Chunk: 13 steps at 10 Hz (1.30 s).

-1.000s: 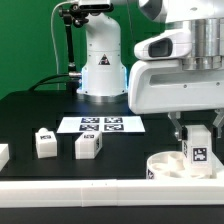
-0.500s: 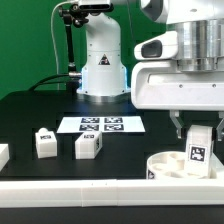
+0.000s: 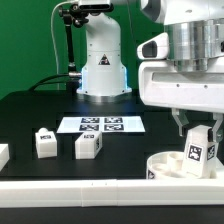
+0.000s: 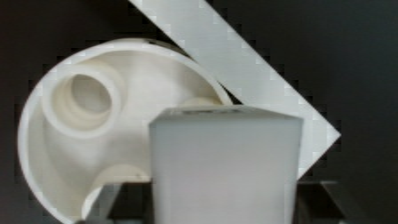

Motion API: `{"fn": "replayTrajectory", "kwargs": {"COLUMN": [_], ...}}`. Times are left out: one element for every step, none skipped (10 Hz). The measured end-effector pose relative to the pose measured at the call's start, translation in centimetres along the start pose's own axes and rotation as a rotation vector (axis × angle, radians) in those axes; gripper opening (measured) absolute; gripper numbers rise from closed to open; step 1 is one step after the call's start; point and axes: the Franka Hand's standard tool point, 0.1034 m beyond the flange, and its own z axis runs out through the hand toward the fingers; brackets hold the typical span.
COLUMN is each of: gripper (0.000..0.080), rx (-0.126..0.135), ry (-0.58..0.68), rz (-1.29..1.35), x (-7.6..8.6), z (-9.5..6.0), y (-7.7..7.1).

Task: Assemble stool

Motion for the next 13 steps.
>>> {"fn": "replayTrajectory", "kwargs": {"gripper": [0.034,0.034,0.034,0.034,0.034,0.034,0.034,0.034,0.034,0.034,0.034,0.034,0.034], "rx": [0.003,0.007,0.012,0.046,0.063,0.075,0.088,0.101,0.115,0.114,0.115,0.115,0.114], "ry": [-0.004,-0.011,-0.019,-0.038,-0.046,-0.058,-0.072,-0.08,-0.094,-0.104,-0.111,-0.124,-0.132], "rz": [0.036,0.12,0.198,0.34,0.393,0.515,0.598,0.645,0.744,0.798,0.831,0.908,0.959], "x": [-0.01,-0.04,-0.04,0.12,0.12,0.05,0.05,0.07,0.02,-0.1,-0.18,-0.3,-0.37], "z": [0.0,0.01,0.03,0.03,0.06,0.1,0.12,0.11,0.12,0.13,0.16,0.17,0.19], "y": [0.0,-0.01,0.0,0.06,0.06,-0.04,-0.1,-0.1,-0.17,-0.23,-0.27,-0.35,-0.39]}}
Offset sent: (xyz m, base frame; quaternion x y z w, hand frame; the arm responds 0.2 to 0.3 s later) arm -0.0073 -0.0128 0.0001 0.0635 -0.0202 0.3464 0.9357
